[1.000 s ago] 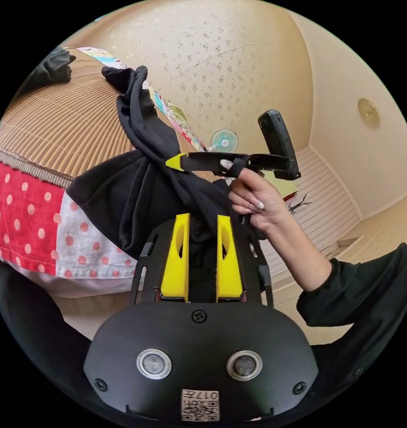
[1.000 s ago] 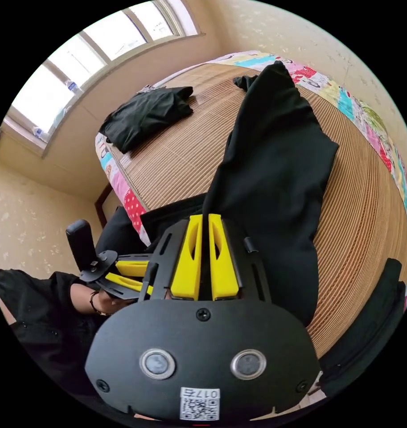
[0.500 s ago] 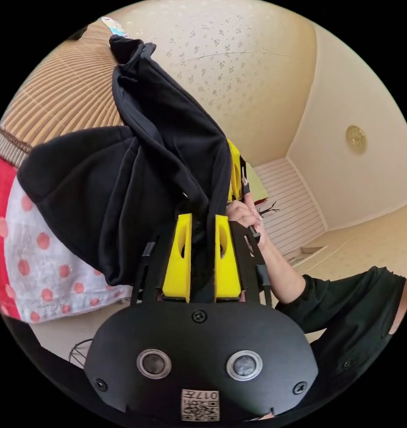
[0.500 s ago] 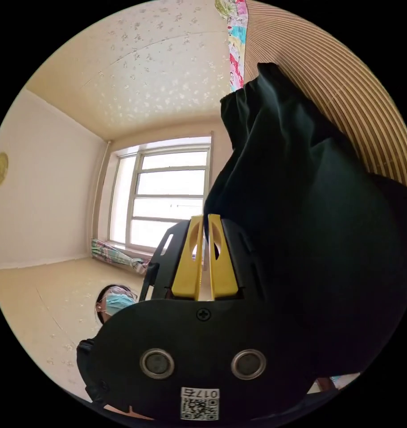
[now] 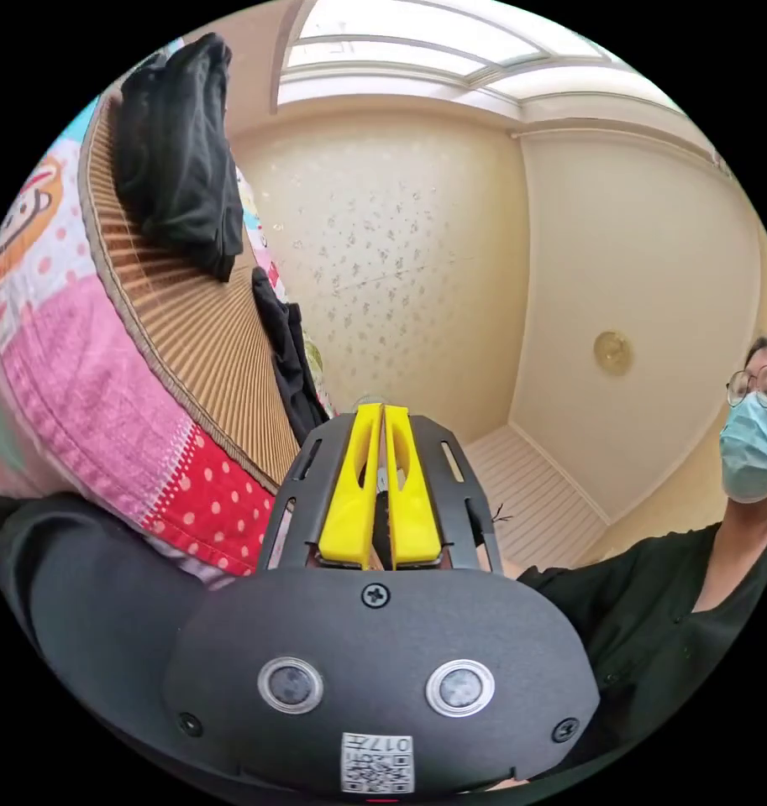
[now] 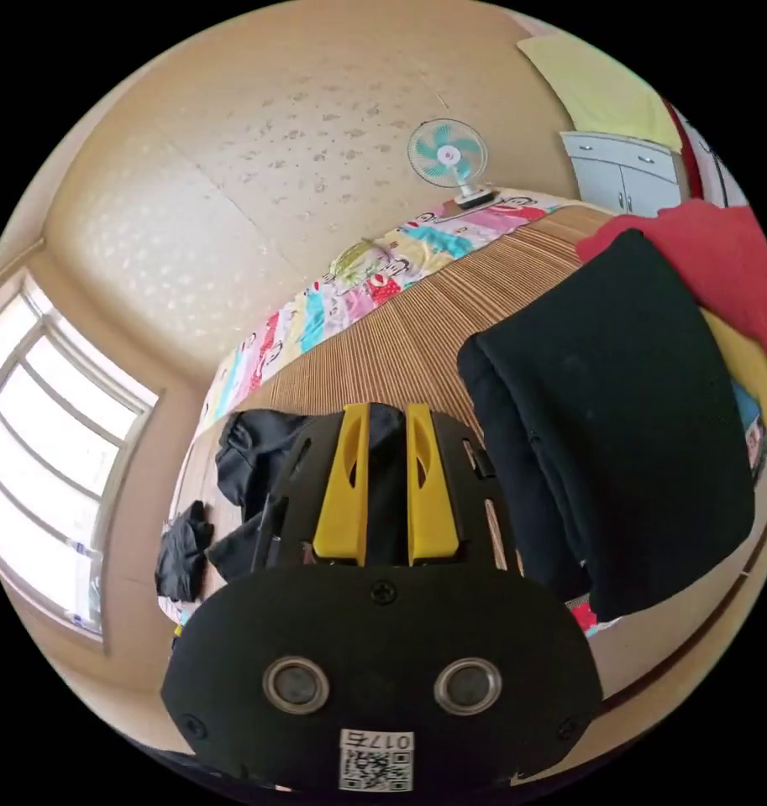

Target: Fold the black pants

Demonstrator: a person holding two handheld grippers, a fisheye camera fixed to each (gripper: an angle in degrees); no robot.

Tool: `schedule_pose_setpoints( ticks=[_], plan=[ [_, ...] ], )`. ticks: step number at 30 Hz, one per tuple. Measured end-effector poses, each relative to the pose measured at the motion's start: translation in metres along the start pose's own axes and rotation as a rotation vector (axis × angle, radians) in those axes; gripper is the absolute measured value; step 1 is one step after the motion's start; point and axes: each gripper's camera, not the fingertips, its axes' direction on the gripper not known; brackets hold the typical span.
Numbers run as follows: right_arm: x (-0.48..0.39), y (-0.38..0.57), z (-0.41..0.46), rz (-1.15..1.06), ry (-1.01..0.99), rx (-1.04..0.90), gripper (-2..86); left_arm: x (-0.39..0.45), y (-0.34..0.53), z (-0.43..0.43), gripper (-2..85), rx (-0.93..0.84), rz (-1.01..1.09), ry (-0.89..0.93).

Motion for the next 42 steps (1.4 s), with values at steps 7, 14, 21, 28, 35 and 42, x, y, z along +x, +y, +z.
schedule_pose_setpoints(
  ticks=[7,14,21,28,35,42],
  plan=[
    [-0.148,0.096,0.127,-0.321,-0.403,-0.485,14.9,0.013,0.008,0.060,-1.0,-0.201,0.063,-0.040],
    [-0.111,0.103,0.183,-0.019,-0.546,-0.543,4.3,-0.014,0.015,0.080,-0.9,-0.315,-0.029,0.039],
    [-0.025,0.078,0.087,0.209,-1.423,-0.114,2.2,-0.017,0.022,0.086,2.7,-0.270,-0.039,0.019],
    [0.132,0.143,-0.073,0.353,-0.748,0.278,2.4,-0.020,0.043,0.110,8.3,-0.325,-0.058,-0.019],
    [0.112,0.201,-0.139,0.300,0.070,0.232,5.0,-0.021,0.065,0.138,9.7,-0.390,-0.057,-0.059],
    [-0.072,0.131,0.009,-0.231,-0.144,-0.160,10.8,-0.013,0.081,0.158,9.9,-0.400,0.020,-0.057]
  ],
)
